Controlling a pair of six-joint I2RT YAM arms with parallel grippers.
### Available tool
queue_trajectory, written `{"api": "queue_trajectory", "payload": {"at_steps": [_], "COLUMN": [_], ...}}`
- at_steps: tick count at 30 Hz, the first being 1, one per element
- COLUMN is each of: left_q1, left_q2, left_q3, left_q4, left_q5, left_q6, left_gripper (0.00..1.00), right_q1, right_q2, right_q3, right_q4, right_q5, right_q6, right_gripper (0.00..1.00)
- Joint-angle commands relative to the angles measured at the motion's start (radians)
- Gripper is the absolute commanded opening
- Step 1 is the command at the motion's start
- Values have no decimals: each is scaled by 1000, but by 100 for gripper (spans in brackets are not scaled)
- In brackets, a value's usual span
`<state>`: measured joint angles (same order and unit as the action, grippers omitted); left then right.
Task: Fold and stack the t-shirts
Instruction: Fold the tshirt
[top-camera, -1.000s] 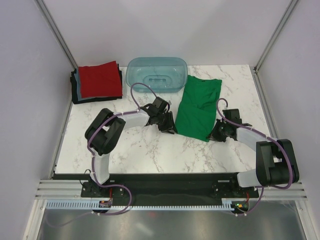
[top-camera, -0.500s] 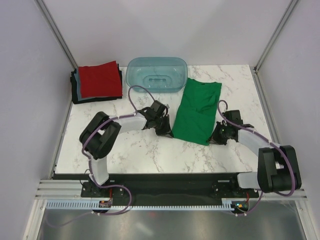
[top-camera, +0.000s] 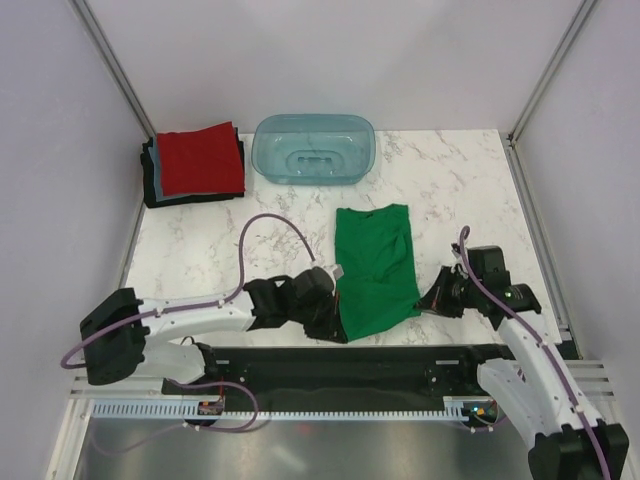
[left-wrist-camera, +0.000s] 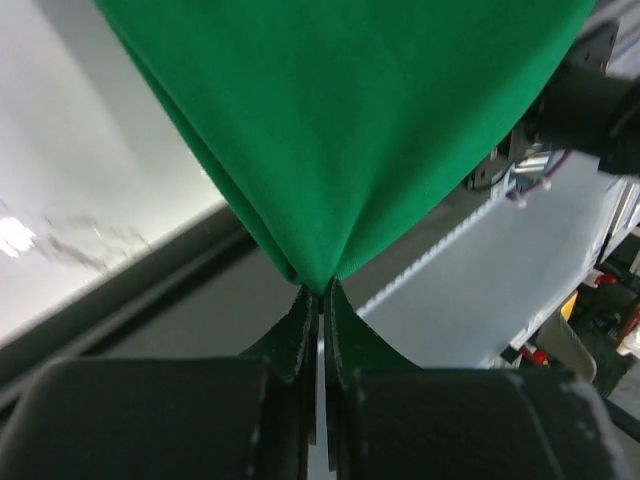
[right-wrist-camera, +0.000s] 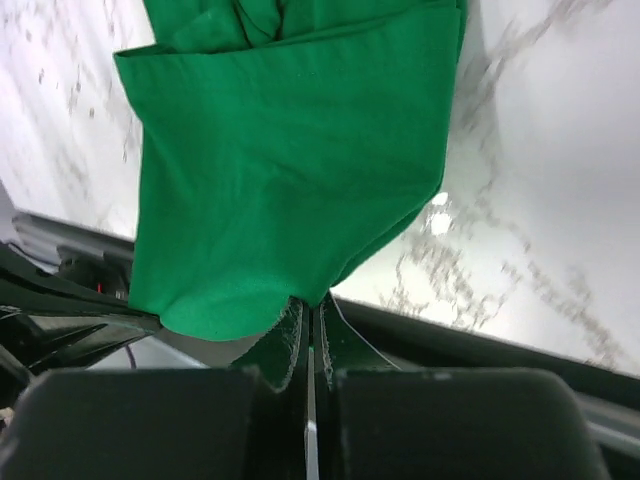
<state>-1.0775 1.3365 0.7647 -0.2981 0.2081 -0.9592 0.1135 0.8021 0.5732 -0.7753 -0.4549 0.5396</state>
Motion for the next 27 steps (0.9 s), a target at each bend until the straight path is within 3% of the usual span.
{"api": "queue_trajectory", "payload": {"at_steps": [1,5,8,13,16,27], "left_q1": [-113,-273,-329,-331,-276,-32], "left_q2": [-94,-166,-174,-155,-120,-86], "left_q3": [-38,-27,14,180,281,380], "left_q4": [-65,-136,-194,-375,-495,-504], "left_q5": [-107,-200,-238,-344,-386,-314], "left_q6": [-197,-334,-372,-325,-262,-98], "left_gripper": [2,2,3,5,5,6], "right_q1": [37,71,69,71,71,69], "right_q2": [-115,-227,-280,-235,-158,144], "right_q3": [-42,-10,46,163,220,388], "right_q4": [-148,-266,-347,-371,-340,-188], "right_q5": [-48,-21,-8,28,61,104], "right_q6": [66,85,77,39,16,-18], "right_gripper": [0,0,0,0,0,0]}}
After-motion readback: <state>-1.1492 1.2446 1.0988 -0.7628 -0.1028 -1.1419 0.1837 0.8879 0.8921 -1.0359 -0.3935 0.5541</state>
